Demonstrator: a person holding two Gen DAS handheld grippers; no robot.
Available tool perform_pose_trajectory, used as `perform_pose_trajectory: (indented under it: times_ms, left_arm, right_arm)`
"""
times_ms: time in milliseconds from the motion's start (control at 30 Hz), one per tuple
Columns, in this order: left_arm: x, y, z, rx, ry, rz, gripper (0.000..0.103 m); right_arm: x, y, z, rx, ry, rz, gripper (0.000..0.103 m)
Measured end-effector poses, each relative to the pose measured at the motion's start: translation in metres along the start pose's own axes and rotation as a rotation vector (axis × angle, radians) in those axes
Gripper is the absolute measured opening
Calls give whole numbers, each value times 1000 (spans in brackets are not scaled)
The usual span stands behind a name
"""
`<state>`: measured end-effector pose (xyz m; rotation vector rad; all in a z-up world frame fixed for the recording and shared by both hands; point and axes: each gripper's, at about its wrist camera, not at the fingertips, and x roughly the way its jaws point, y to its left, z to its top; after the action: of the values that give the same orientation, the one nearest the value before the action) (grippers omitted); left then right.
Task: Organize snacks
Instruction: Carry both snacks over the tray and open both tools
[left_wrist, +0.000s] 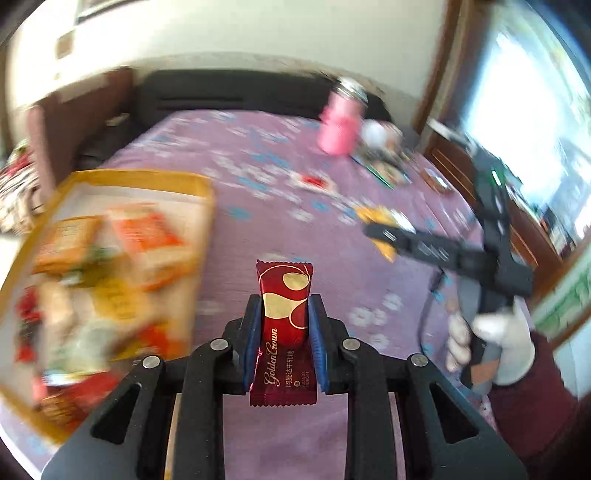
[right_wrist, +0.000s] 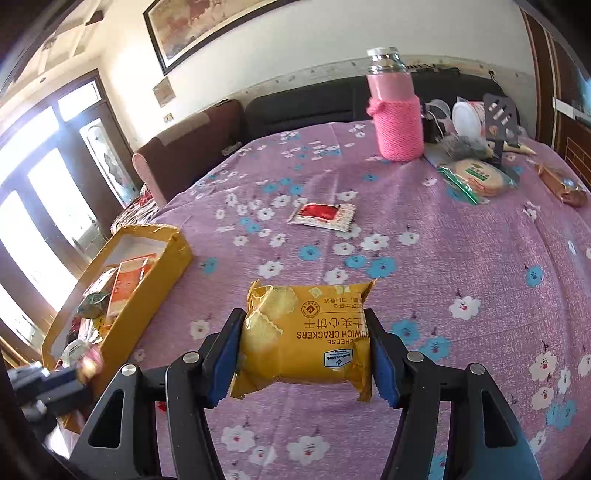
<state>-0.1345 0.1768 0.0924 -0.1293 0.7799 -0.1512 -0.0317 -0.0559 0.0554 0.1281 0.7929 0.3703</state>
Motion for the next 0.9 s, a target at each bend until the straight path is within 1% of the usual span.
perform_pose_trajectory:
  times_ms: [67,133,233,367,433,500,600,667,733,767,833,900]
  left_arm:
    - [-15,22,-2,-34,-29,55,22]
    - [-28,50,-5,-80,-50,107,22]
    - [-36,88,-14,-171,-61,149,22]
    - [-35,116,-26,-224,-60,204,22]
    - [-31,123,-31,-233,-56,221,22]
    - [-29,132,-32,-247,-55,217,22]
    - [-25,145,-32,-266,-52,219,23]
    - [-25,153,-33,-286,-56,216,23]
    - [-28,158,-33,-298,-64,218,27]
    - [-30,160,-33,-303,-69,223,29]
    - [-32,163,-34,-312,-77,230,49]
    - [-37,162,-35,-309,-93,235,52]
  right_arm:
    - [-4,12,1,-2,5,30,63]
    - [-8,33,2,-14,14,79,63]
    - [-9,73,6,-54,34,148,63]
    - [-2,131,7,-136,70,210,63]
    - [8,160,3,-175,100,233,63]
    - [18,185,-1,-205,130,248,63]
    - [40,216,-6,-255,169,241,63]
    - [55,232,-7,-264,195,235,63]
    - [69,240,-5,-252,211,238,63]
    - [76,243,-3,-242,214,243,66]
    - [88,246,1,-218,218,250,67]
    - [96,247,5,-197,224,239,68]
